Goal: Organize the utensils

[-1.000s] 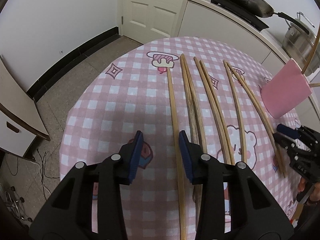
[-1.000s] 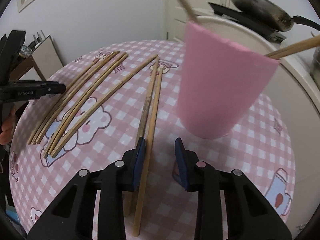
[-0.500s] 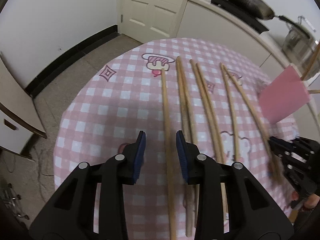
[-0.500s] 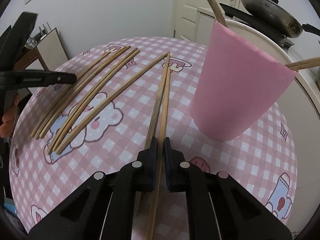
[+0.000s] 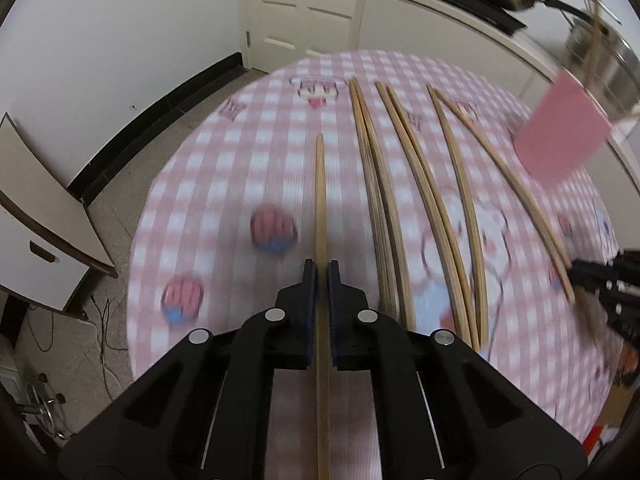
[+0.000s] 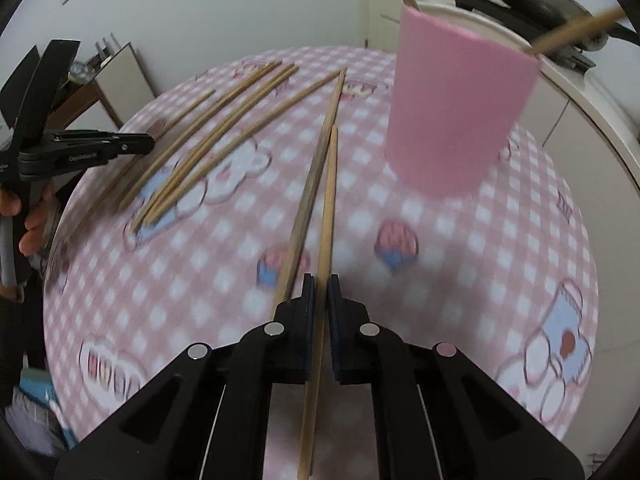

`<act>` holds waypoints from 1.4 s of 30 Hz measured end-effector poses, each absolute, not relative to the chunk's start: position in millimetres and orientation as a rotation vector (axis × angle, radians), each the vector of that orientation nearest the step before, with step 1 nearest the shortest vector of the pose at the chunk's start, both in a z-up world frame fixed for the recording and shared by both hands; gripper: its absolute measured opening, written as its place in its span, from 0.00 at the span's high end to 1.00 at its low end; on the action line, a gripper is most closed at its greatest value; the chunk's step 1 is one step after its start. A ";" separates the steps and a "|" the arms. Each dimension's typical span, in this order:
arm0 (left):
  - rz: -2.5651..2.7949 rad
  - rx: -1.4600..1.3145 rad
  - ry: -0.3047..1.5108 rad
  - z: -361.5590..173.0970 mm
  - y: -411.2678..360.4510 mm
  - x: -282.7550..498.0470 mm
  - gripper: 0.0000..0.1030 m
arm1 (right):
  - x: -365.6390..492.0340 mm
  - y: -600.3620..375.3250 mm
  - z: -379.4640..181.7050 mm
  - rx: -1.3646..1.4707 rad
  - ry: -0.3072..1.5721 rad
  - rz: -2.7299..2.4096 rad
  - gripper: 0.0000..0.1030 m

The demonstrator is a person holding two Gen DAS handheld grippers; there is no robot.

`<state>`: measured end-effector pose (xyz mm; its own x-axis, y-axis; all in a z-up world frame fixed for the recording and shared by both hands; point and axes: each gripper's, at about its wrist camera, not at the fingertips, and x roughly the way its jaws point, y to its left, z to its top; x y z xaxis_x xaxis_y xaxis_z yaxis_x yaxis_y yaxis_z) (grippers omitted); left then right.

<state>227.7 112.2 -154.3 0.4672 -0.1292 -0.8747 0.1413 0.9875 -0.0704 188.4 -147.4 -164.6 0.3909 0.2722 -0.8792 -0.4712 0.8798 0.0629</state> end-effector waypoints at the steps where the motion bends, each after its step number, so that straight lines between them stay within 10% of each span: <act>1: -0.175 0.016 1.077 -154.4 111.6 223.9 0.94 | 183.6 -149.6 -163.5 -0.221 1.081 0.478 0.95; 29: -0.173 -0.016 1.154 -156.3 100.4 298.6 0.93 | 262.4 -108.8 -165.2 -0.303 1.091 0.434 0.94; 42: -0.196 0.025 0.921 -87.2 93.5 248.0 0.94 | 221.7 -120.8 -99.1 -0.236 0.884 0.491 0.96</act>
